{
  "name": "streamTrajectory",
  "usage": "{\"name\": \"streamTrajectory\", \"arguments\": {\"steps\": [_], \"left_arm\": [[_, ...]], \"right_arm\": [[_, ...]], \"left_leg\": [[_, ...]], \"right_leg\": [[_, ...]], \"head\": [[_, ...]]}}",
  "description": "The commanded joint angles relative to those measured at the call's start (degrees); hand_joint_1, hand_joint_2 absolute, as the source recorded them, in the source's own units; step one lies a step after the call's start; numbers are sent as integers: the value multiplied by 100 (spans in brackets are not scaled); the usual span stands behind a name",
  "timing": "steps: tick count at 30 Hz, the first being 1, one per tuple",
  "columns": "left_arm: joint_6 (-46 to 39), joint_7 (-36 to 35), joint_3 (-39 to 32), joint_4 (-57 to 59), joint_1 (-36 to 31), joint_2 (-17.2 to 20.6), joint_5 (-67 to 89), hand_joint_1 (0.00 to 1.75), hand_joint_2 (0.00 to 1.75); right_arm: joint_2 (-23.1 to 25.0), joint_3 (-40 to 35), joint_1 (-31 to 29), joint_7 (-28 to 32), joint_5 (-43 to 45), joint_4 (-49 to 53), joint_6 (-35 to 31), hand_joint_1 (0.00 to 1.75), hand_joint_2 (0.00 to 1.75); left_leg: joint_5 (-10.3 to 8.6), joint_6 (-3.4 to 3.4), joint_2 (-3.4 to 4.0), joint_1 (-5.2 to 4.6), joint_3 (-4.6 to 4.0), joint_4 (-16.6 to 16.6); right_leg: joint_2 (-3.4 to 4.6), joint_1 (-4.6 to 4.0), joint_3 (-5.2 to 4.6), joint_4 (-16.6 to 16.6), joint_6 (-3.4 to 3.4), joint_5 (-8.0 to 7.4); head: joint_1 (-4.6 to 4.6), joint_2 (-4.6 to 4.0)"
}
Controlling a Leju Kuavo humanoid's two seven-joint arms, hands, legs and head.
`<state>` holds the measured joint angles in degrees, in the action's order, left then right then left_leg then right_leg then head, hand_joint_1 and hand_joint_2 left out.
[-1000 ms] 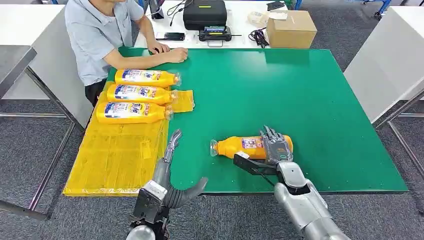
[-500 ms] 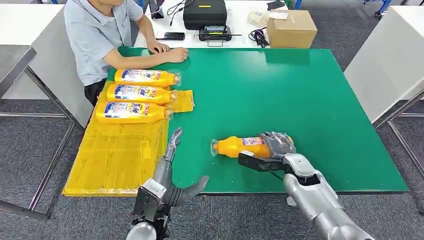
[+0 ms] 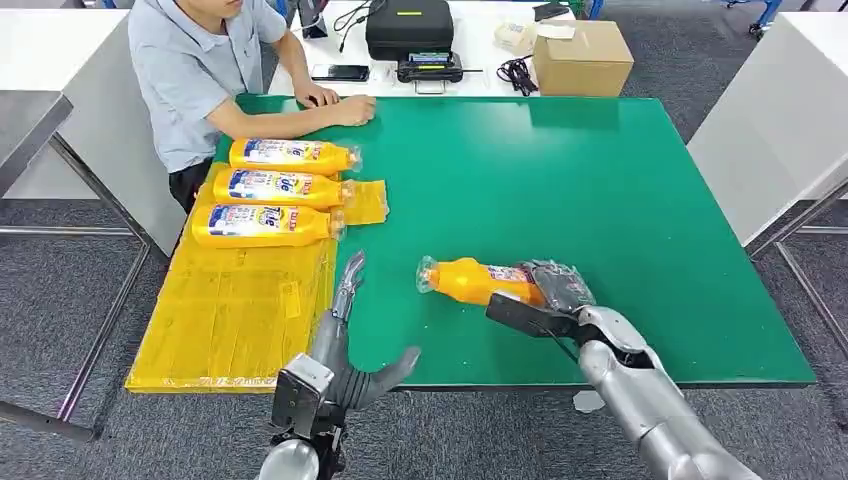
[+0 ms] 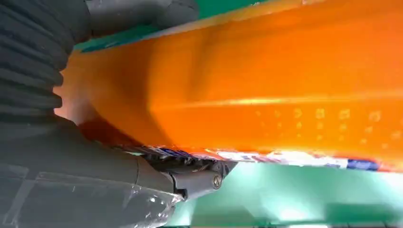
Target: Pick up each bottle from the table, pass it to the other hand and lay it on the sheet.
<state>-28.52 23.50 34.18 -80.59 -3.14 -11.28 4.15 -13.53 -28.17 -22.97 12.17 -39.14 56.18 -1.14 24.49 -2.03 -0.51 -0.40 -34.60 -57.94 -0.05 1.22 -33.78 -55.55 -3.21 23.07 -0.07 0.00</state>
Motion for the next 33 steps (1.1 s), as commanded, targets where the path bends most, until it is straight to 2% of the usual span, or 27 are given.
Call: {"name": "streamTrajectory", "arguments": {"steps": [1,3,5,8,10,23,27,30,33], "left_arm": [[8,-26,-159,461,39,41,-792,0,175],[103,-74,-173,529,55,54,-1005,0,175],[103,-74,-173,529,55,54,-1005,0,175],[519,-335,-232,673,51,33,-1750,0,175],[566,-337,-227,733,32,37,-1838,0,175],[573,-327,-213,741,21,42,-1855,0,175],[955,-547,-316,886,-25,-8,-2694,0,175],[1101,-417,-271,855,-87,26,-3065,0,175],[1215,-262,-187,596,-148,75,-3290,0,175]], "right_arm": [[441,358,774,44,-282,1564,-962,175,175],[574,322,932,50,-544,1873,-1327,175,175],[574,322,932,50,-544,1873,-1327,175,175],[781,353,1064,390,-238,2098,-1560,175,175],[819,293,1080,388,-236,2139,-1556,175,175],[804,294,1074,385,-223,2126,-1557,175,175],[956,201,1038,671,147,2099,-1611,175,175],[1052,35,926,676,336,1895,-1535,175,175],[1177,-70,820,976,722,1626,-1460,175,175]], "left_leg": [[9,11,13,5,8,4],[9,11,12,5,6,5],[9,12,8,6,5,5],[18,18,15,13,16,3],[6,9,5,6,-10,4],[9,11,5,7,-6,3],[13,15,11,10,5,4],[11,14,15,9,-2,3],[11,16,17,11,0,2]], "right_leg": [[11,-6,5,2,13,6],[9,-6,4,2,12,7],[6,-7,3,1,13,8],[11,-13,12,1,21,14],[5,-6,-9,3,10,4],[5,-7,-5,2,12,8],[9,-10,4,3,18,10],[14,-9,-4,2,15,6],[15,-11,-2,2,17,6]], "head": [[0,0],[0,0],[0,0],[0,0],[-2,0],[0,0],[0,0],[0,0],[0,0]]}}
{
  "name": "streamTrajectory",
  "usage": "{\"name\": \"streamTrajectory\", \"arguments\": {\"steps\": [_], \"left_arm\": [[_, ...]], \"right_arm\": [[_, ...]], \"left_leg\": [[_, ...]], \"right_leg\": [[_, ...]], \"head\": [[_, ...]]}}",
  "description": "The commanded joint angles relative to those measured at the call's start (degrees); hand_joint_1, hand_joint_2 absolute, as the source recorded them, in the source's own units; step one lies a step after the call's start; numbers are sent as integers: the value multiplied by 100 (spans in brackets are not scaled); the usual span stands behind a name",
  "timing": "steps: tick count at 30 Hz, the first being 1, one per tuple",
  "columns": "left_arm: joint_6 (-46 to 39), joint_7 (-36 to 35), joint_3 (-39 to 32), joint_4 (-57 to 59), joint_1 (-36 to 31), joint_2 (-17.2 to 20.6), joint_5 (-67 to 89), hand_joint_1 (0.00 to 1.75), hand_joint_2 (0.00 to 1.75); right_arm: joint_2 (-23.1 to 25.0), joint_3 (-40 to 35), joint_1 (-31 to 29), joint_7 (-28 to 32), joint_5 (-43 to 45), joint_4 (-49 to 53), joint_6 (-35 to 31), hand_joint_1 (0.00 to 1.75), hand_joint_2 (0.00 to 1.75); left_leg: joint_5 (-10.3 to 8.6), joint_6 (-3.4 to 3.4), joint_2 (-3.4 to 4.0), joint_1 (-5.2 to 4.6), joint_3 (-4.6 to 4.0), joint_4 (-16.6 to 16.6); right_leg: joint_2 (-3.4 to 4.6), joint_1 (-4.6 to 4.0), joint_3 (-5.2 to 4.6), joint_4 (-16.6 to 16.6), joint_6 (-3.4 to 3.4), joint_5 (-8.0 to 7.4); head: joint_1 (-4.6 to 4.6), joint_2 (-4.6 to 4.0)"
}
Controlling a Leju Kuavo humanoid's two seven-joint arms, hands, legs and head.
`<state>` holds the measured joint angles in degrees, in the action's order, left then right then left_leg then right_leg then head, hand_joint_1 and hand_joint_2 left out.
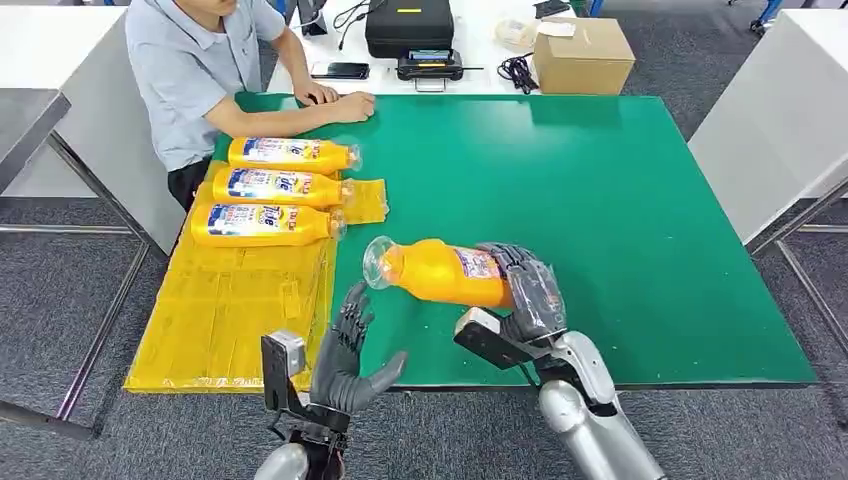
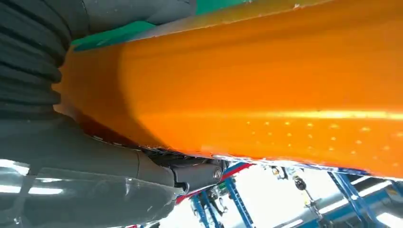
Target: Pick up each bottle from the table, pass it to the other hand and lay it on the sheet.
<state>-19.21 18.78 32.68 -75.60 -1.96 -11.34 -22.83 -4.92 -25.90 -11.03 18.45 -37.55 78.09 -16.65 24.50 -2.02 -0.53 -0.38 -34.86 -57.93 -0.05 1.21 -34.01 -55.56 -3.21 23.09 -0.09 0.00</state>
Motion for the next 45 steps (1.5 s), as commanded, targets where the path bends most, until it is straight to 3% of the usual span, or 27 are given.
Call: {"name": "streamTrajectory", "arguments": {"steps": [1,8,38,39,40,45], "left_arm": [[281,219,-42,42,-280,81,-676,0,175],[328,643,-33,-208,-556,45,-842,0,175],[246,1070,-64,-167,-783,11,-890,0,175],[250,1065,-106,-100,-804,-12,-913,5,175],[256,1049,-129,-73,-811,-24,-942,175,175],[255,1079,-217,54,-890,-75,-1000,175,175]], "right_arm": [[318,-338,-400,350,581,-616,109,175,175],[538,-753,-706,502,958,-1016,708,175,175],[696,-1383,-1259,319,963,-1596,918,175,175],[708,-1371,-1290,350,996,-1618,932,175,175],[725,-1354,-1292,374,1045,-1616,959,175,175],[782,-1199,-1323,403,1413,-1652,1196,175,175]], "left_leg": [[8,13,18,7,21,1],[6,11,16,7,14,-1],[1,6,3,4,8,1],[1,6,4,3,9,3],[7,10,10,6,18,-1],[1,7,4,3,7,1]], "right_leg": [[15,-8,17,3,15,2],[14,-7,11,-1,13,2],[1,-3,8,0,8,1],[2,-3,7,1,8,1],[7,-6,17,-1,13,5],[3,-2,6,-1,8,1]], "head": [[2,0],[0,0],[0,0],[2,0],[0,0],[0,0]]}}
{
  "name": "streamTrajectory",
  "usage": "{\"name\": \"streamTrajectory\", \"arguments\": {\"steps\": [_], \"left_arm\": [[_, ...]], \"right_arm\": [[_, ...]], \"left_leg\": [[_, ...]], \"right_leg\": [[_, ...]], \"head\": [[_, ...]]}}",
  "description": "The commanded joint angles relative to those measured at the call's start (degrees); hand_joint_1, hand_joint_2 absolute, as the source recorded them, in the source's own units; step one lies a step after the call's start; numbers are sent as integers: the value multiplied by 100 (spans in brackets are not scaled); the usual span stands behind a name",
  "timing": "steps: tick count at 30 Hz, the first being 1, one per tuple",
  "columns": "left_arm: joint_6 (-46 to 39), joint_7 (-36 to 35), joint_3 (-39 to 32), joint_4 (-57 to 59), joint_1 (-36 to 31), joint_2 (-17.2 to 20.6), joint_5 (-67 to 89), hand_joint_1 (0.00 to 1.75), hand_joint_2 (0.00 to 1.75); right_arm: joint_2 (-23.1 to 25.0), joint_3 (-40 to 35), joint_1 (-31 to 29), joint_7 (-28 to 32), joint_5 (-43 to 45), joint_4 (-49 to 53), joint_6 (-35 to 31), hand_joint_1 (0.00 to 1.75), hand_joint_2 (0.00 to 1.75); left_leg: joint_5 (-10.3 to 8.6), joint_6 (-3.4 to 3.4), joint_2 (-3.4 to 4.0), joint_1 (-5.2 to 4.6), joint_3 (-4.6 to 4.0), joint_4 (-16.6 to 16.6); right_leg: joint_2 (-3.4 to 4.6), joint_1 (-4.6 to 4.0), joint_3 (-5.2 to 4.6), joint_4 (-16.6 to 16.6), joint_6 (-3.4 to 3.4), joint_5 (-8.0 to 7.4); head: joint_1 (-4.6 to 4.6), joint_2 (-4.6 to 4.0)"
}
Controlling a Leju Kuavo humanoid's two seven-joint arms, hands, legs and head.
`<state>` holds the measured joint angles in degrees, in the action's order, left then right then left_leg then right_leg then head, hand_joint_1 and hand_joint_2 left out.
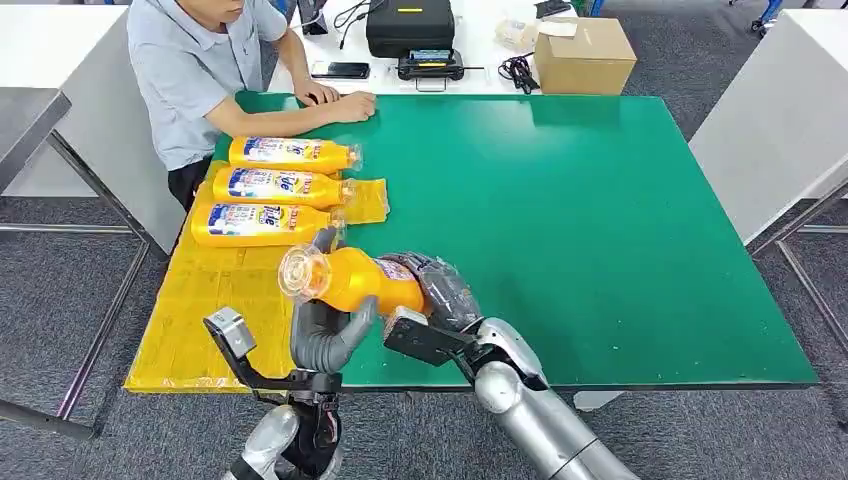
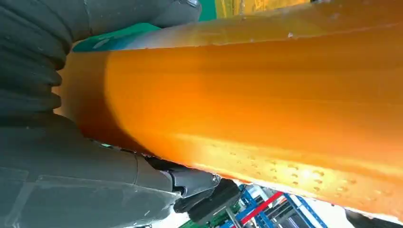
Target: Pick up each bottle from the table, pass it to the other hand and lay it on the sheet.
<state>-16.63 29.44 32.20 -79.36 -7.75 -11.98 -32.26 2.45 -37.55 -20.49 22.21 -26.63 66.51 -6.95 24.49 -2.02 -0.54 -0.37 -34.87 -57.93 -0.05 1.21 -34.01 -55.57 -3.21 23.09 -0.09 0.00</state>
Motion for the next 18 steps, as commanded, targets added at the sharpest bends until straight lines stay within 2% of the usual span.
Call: {"name": "streamTrajectory", "arguments": {"steps": [1,14,17,18], "left_arm": [[-2,18,-178,439,-319,-14,-58,175,175],[-15,76,-199,465,-338,-2,-23,175,175],[4,111,-156,470,-329,14,57,175,175],[-9,122,-150,469,-328,20,83,175,175]], "right_arm": [[48,-32,-390,28,324,-520,233,166,175],[79,18,-347,50,426,-568,242,159,175],[53,63,-269,44,442,-513,203,136,175],[51,74,-252,38,442,-505,187,79,175]], "left_leg": [[7,12,8,7,18,-1],[4,9,6,4,16,2],[4,9,1,5,16,1],[8,13,3,8,24,0]], "right_leg": [[4,-8,17,1,14,4],[2,-4,13,2,10,3],[-2,-5,15,2,11,4],[-2,-9,23,2,16,7]], "head": [[0,0],[0,0],[0,0],[0,0]]}}
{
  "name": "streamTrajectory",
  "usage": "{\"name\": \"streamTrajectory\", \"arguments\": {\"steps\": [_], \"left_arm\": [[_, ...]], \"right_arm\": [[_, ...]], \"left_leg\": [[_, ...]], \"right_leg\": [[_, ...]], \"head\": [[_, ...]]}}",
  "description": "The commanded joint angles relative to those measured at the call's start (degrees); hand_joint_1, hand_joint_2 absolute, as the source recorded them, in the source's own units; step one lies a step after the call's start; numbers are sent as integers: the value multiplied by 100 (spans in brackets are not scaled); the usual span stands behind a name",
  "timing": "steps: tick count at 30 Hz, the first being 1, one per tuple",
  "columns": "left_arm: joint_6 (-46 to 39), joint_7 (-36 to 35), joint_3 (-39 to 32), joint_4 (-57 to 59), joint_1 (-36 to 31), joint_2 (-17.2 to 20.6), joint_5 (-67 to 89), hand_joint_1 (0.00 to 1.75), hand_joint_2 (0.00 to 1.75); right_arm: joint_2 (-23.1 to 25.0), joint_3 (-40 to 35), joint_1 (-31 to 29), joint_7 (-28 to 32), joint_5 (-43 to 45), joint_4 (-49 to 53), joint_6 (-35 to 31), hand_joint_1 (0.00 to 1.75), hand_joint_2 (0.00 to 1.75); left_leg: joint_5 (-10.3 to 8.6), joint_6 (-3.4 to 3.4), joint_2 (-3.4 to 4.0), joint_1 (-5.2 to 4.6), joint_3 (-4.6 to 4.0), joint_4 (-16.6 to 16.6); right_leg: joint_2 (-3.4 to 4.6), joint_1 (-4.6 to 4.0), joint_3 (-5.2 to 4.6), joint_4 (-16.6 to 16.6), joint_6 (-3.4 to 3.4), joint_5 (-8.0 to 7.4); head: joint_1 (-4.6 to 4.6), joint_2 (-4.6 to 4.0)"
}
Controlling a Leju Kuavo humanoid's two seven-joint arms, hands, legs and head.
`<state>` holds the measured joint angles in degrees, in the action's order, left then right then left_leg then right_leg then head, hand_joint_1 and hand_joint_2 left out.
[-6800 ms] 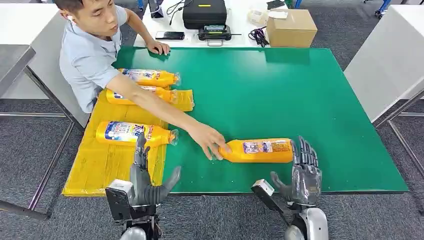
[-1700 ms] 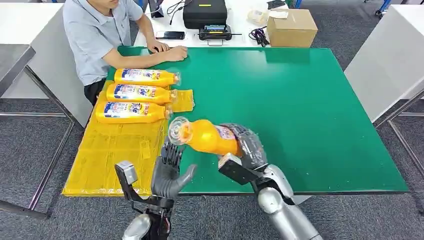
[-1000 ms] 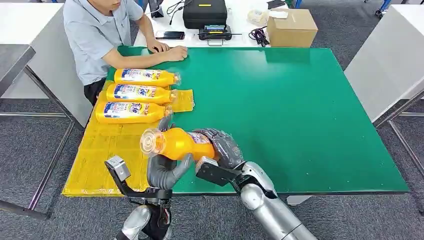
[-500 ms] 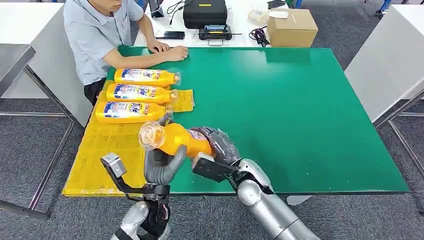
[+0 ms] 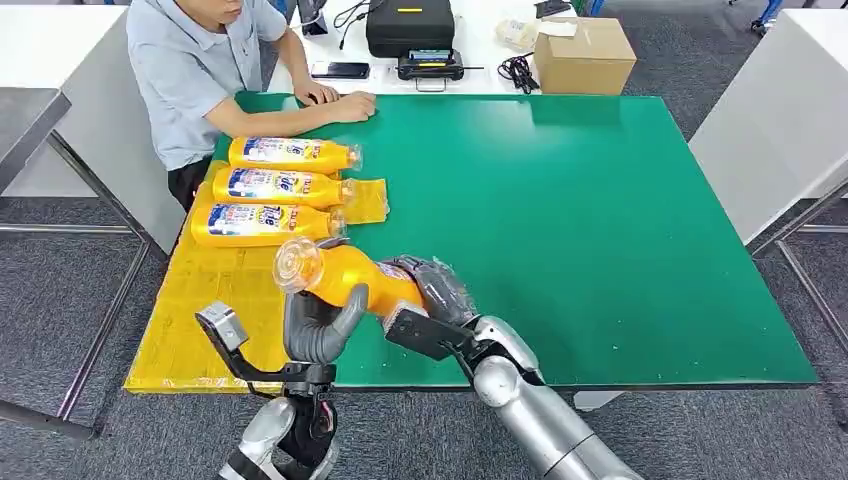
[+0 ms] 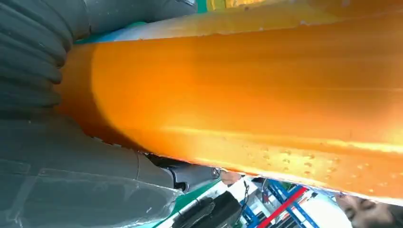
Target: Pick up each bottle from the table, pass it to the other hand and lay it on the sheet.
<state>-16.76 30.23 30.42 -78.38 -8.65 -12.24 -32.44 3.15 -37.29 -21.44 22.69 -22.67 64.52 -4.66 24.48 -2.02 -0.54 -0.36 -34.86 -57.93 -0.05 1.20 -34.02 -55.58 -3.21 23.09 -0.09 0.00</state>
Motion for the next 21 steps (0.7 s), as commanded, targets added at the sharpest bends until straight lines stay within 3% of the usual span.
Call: {"name": "streamTrajectory", "arguments": {"steps": [1,21], "left_arm": [[-83,80,57,368,-243,61,209,175,175],[-253,86,80,-73,-107,116,529,175,175]], "right_arm": [[-13,90,-111,-25,56,-292,-96,0,175],[97,389,89,-88,6,-384,-487,0,175]], "left_leg": [[5,10,1,5,18,2],[5,9,2,4,14,2]], "right_leg": [[-2,-5,19,3,12,6],[-1,-5,13,3,11,4]], "head": [[0,0],[0,0]]}}
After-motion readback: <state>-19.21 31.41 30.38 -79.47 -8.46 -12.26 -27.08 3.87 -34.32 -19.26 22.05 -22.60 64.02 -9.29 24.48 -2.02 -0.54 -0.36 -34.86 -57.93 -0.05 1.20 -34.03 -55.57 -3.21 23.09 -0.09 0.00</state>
